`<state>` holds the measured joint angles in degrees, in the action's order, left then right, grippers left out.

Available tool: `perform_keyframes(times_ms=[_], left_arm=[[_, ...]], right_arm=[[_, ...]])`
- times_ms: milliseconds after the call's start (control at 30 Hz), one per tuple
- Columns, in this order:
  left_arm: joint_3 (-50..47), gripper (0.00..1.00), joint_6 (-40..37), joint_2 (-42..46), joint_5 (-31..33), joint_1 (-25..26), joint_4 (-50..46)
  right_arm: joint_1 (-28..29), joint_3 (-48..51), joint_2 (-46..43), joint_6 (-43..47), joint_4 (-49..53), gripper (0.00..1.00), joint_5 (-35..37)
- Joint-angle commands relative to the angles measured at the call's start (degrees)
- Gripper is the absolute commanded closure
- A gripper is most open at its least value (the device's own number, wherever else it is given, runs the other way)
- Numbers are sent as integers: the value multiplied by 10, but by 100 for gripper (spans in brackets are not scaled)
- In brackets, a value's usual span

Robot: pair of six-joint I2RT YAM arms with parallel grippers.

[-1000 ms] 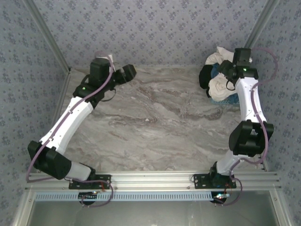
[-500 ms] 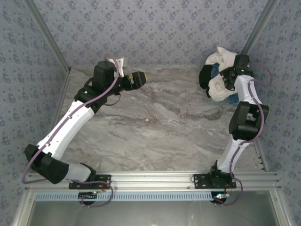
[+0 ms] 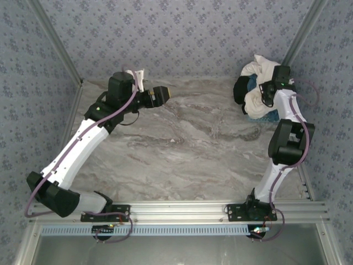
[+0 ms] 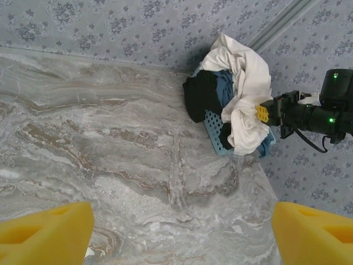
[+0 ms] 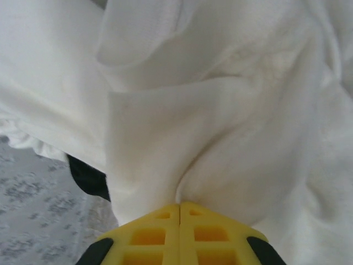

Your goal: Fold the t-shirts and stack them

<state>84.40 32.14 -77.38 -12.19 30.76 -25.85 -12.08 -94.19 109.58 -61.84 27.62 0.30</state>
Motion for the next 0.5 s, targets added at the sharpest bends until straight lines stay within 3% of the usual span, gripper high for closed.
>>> perform_keyframes(times_ms=[0, 233, 467], left_arm=[[25, 17, -15, -7, 4, 2, -8], [32, 17, -7, -28, 29, -3, -30], [30, 17, 11, -37, 56, -6, -43]], right_arm=[[11, 17, -60, -12, -3, 99, 51], [70, -9, -147, 112, -46, 100, 131], [162, -151, -175, 313, -102, 100, 140]])
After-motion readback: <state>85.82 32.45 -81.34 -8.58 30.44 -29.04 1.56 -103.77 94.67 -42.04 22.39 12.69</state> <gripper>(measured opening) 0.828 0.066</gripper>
